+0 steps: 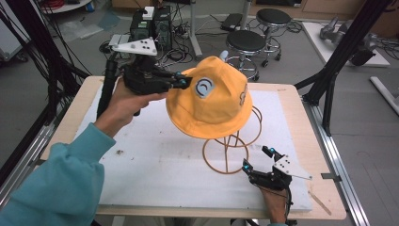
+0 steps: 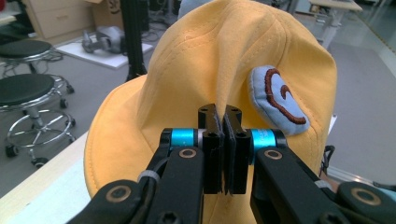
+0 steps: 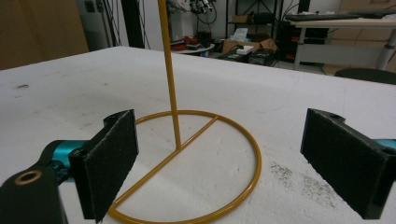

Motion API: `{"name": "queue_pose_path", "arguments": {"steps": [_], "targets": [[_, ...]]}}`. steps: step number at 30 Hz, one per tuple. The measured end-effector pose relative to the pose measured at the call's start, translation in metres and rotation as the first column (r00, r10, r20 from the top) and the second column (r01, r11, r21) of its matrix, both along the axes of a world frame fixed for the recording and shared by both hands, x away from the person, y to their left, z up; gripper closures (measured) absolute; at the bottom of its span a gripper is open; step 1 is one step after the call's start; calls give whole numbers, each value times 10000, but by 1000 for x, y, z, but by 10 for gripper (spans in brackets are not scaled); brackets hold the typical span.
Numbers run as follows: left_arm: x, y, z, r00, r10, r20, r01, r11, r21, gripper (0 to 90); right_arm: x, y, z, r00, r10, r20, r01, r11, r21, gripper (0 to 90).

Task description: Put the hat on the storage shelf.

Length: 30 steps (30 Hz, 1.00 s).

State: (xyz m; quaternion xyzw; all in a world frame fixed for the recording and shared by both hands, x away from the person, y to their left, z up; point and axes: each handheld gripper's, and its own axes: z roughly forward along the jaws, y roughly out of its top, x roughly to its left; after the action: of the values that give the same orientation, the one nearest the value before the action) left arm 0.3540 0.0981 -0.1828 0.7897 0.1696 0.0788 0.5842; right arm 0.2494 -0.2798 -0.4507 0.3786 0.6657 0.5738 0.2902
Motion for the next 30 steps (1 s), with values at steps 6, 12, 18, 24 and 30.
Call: {"name": "queue_pose_path", "arguments": {"steps": [6, 12, 18, 24, 30], "targets": [[0, -36, -14, 9983, -573, -73, 576, 9972, 475, 872, 0, -1, 0, 10000, 5, 49, -5, 10000, 15, 101], [2, -46, -22, 9977, -662, -175, 671, 9961, 576, 871, 0, -1, 0, 10000, 3, 83, -4, 10000, 78, 101], [2, -52, -31, 9967, -771, -266, 789, 9941, 740, 868, 0, -1, 0, 10000, -2, 67, 2, 10000, 83, 101], [5, -53, -42, 9954, -859, -419, 889, 9930, 771, 678, 0, -2, 0, 9999, -12, 102, 11, 9999, 116, 100], [4, -51, -47, 9989, -472, -9, 471, 9941, 973, 138, 0, -1, 0, 10000, -9, 84, 8, 10000, 97, 100]]}}
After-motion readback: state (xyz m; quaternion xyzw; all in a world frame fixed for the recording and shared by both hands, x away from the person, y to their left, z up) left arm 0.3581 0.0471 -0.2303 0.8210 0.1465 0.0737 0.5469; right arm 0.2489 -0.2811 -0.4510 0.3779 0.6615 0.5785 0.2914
